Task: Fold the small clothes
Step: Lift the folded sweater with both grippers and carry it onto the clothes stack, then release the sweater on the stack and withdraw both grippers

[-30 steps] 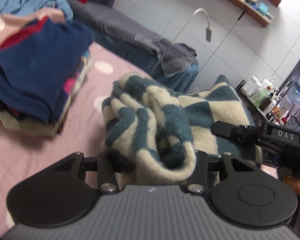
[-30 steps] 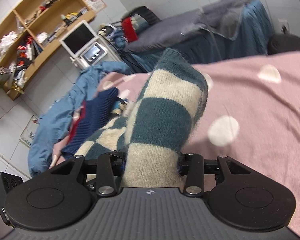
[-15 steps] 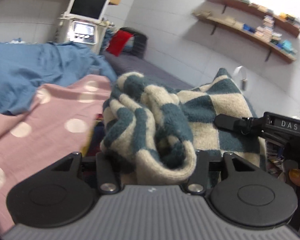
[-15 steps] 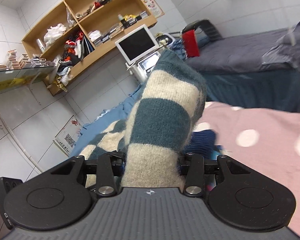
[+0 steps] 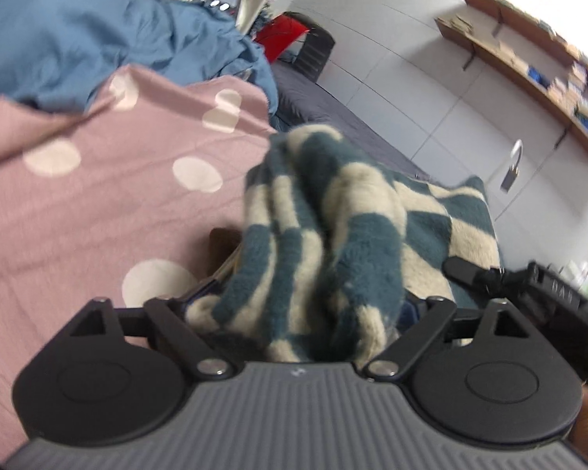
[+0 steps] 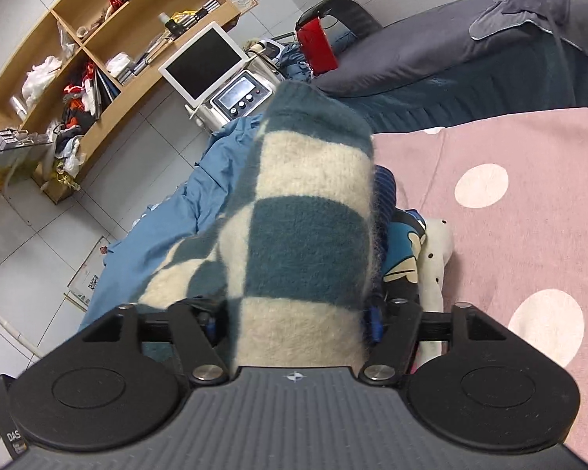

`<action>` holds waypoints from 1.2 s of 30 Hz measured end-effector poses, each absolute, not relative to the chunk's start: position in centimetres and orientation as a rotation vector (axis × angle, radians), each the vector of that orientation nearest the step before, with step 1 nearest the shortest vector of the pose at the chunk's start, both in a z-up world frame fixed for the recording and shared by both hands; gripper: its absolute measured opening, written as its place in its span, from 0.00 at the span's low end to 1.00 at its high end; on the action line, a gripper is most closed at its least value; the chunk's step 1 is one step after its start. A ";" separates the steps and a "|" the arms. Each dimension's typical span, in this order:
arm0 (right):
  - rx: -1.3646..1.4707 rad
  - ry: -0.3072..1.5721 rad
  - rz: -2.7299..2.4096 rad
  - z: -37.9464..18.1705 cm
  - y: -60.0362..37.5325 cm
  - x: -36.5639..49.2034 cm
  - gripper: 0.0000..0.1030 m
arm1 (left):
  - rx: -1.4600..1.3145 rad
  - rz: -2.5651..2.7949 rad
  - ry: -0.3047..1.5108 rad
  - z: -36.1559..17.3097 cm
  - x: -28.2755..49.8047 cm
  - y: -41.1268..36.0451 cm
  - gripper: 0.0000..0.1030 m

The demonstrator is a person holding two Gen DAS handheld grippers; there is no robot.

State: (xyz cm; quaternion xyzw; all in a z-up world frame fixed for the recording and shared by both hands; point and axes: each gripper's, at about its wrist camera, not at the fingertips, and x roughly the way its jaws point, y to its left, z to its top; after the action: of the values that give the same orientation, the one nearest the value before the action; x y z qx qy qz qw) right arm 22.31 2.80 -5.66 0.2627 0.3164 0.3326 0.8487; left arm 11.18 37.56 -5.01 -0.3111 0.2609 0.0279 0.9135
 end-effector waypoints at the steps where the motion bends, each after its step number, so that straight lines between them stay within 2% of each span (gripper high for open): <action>1: 0.560 0.667 0.702 -5.9 2.7 22.2 1.00 | -0.671 0.053 0.533 -5.5 11.1 38.0 0.92; 3: 0.597 0.687 0.694 -6.4 2.5 22.3 1.00 | -0.694 0.057 0.532 -6.1 10.9 38.5 1.00; 6: 0.665 0.716 0.698 -6.5 1.6 22.2 1.00 | -0.659 0.053 0.523 -5.6 10.4 38.6 1.00; 10: 0.600 0.633 0.668 -3.1 0.4 20.1 1.00 | -0.535 0.149 0.547 -2.5 8.3 37.7 1.00; 19: 0.251 0.634 0.721 3.3 -1.1 10.8 1.00 | -0.119 0.279 0.628 4.7 1.9 29.3 1.00; 23: 0.181 0.654 0.758 4.3 -1.1 6.7 1.00 | -0.104 0.278 0.712 5.7 0.6 26.9 1.00; 28: -0.005 0.603 0.710 5.9 0.5 3.3 1.00 | -0.167 0.244 0.706 6.8 -1.5 25.4 1.00; 36: -0.149 0.658 0.686 5.9 2.9 4.6 1.00 | -0.033 0.287 0.715 8.8 -0.7 24.2 1.00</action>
State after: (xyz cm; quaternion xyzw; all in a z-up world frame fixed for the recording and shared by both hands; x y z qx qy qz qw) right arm 4.56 2.90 5.85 -0.0715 0.3165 0.3298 0.8865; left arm -0.69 24.17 8.76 -0.0159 0.3486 0.1398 0.9266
